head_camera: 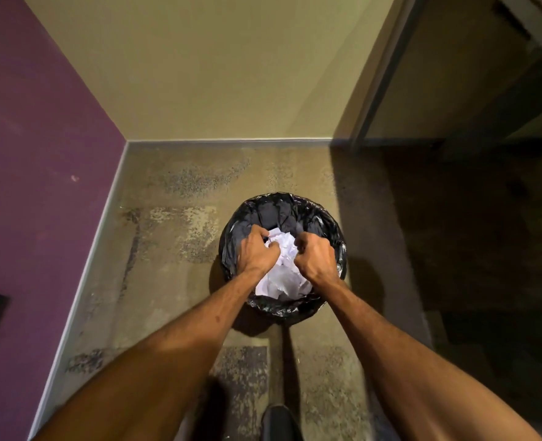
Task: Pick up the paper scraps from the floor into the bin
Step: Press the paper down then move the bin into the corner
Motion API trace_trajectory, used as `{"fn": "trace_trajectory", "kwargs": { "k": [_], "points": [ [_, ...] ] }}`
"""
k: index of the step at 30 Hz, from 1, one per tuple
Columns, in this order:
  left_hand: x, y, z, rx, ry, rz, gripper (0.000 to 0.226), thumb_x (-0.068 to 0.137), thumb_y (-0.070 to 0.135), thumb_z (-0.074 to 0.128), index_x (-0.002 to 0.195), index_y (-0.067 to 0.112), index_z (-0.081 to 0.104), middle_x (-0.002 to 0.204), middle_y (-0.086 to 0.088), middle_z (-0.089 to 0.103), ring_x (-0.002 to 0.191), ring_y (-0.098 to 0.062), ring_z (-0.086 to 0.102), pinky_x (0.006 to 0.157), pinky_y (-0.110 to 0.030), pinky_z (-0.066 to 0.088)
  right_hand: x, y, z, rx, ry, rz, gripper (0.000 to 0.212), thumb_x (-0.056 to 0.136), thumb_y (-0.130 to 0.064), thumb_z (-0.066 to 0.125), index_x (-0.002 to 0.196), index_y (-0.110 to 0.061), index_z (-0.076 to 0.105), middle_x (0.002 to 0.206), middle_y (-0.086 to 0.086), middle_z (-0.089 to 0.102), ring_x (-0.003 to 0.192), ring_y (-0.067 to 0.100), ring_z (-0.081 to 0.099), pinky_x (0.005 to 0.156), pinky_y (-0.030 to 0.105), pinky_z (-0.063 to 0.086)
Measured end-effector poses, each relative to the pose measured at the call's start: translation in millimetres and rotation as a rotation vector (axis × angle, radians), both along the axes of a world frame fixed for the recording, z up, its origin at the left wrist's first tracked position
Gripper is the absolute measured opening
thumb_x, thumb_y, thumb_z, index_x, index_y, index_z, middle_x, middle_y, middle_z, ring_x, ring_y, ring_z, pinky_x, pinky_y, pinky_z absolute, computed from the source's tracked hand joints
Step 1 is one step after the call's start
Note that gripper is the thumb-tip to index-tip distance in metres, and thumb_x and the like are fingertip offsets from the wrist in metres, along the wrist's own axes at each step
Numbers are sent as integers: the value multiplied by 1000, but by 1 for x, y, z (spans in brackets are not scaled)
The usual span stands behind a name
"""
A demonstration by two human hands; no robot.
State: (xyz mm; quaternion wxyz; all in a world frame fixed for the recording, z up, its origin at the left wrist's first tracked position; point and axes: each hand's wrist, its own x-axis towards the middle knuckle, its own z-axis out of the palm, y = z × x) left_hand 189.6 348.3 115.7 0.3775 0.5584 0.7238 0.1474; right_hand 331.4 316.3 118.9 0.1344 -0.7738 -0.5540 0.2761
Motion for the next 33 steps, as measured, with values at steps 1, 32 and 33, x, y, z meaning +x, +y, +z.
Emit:
{"fn": "trace_trajectory", "kwargs": {
  "k": [1, 32, 33],
  "points": [
    [-3, 2, 8, 7, 36, -30, 32, 93, 25, 66, 124, 24, 60, 117, -1, 68, 105, -27, 66, 76, -31, 43, 0, 3, 6, -10, 2, 11, 32, 88, 3, 64, 115, -13, 74, 109, 11, 78, 96, 32, 73, 83, 42, 62],
    [-63, 41, 5, -344, 320, 11, 68, 94, 21, 75, 151, 20, 39, 121, -19, 67, 109, -41, 68, 91, -48, 60, 37, -13, 41, -225, -71, -470, 66, 86, -12, 79, 144, -9, 47, 136, 20, 50, 118, 46, 61, 92, 55, 56],
    [-64, 43, 3, -362, 317, 19, 65, 94, 22, 74, 150, 22, 39, 118, -20, 68, 108, -42, 68, 89, -47, 60, 40, -13, 39, -269, -54, -519, 67, 87, -14, 80, 144, -7, 46, 137, 22, 52, 121, 46, 61, 95, 54, 55]
  ]
}}
